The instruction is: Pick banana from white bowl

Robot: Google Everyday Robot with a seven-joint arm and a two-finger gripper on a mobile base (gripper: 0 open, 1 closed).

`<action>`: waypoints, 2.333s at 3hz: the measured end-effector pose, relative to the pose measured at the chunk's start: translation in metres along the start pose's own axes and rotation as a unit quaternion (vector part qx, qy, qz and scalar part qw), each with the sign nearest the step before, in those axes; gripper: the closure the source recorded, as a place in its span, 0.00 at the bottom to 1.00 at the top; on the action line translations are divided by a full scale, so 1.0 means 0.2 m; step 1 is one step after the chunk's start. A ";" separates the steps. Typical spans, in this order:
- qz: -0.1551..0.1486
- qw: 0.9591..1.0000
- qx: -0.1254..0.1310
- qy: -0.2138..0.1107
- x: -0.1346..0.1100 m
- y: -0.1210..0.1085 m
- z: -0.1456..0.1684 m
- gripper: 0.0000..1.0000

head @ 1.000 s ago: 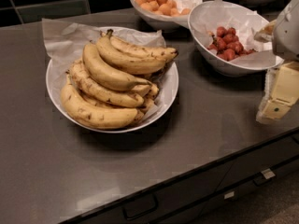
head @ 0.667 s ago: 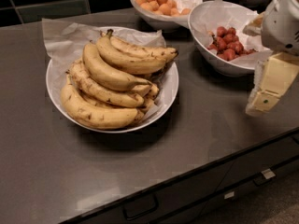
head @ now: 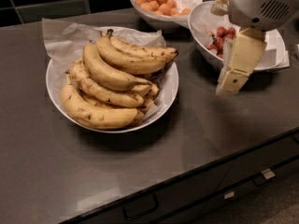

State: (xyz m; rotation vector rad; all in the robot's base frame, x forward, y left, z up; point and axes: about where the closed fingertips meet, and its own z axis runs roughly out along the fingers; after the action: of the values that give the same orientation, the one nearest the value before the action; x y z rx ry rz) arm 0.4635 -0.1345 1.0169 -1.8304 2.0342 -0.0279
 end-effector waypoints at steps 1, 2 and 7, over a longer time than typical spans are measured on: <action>0.000 1.000 0.000 0.000 0.00 0.00 0.00 0.00; -0.023 0.999 -0.010 -0.024 -0.15 0.00 0.08 0.00; -0.114 0.982 -0.093 -0.116 -0.81 0.20 0.32 0.00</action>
Offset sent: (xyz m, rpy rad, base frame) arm 0.0140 0.0725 -0.0201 0.0698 0.0294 0.1425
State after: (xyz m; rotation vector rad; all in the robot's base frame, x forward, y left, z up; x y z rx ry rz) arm 0.4555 0.0430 0.9919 -2.0649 1.7081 0.3076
